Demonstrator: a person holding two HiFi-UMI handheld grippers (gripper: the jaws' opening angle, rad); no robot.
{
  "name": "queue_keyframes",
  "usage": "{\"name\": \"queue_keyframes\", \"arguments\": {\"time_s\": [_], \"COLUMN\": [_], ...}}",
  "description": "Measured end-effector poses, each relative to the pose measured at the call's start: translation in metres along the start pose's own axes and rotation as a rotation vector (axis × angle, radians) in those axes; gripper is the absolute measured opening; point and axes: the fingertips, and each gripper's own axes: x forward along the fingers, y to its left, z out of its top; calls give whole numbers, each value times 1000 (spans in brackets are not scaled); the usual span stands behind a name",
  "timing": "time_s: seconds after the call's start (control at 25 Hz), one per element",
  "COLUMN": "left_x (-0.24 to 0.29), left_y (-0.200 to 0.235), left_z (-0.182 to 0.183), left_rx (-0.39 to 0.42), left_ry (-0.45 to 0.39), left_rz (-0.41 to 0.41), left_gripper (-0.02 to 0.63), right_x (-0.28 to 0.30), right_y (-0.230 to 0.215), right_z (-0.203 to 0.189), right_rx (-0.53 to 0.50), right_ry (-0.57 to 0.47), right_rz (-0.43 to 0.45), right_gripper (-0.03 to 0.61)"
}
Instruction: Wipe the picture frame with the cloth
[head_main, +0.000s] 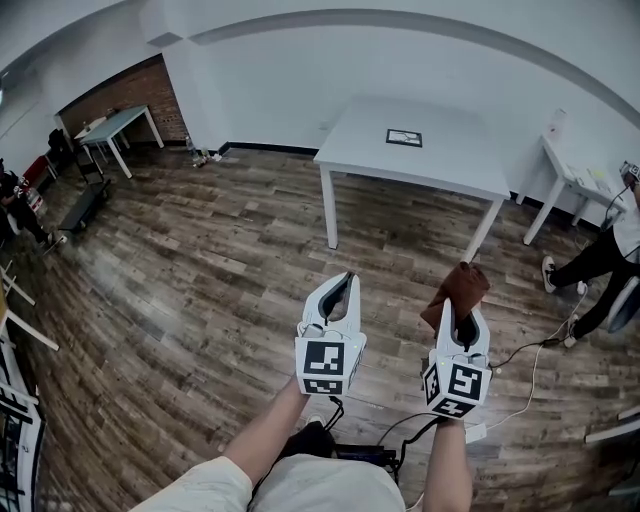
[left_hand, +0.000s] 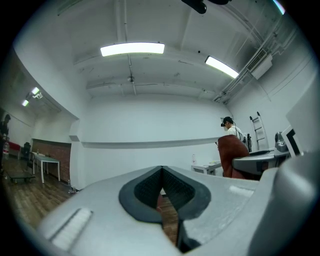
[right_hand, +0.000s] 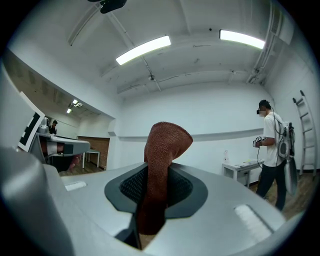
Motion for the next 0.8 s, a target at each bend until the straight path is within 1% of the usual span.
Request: {"name": "queue_keyframes", "arguments": {"time_s": [0.16, 0.28, 0.48, 0.64, 0.8], "left_x": [37, 74, 149, 207, 255], "left_y": [12, 25, 68, 103, 128], "left_z": [-9, -20, -36, -41, -42], "left_rx": [-8, -17, -7, -7, -10], "left_ry": [-5, -7, -5, -5, -11], "left_rz": [-13, -29, -48, -65, -86], "left_gripper": [0, 0, 0, 0, 0], "right_x": [38, 75, 158, 226, 276], "right_y": [-3, -6, -2, 5, 10], "right_z": [-8, -14, -27, -26, -24], "right_rx": [-15, -38, -48, -54, -53], "right_ry": [11, 20, 43, 44, 43], "right_rz": [-5, -18, -48, -60, -81], "right_gripper": [106, 104, 104, 104, 106]}}
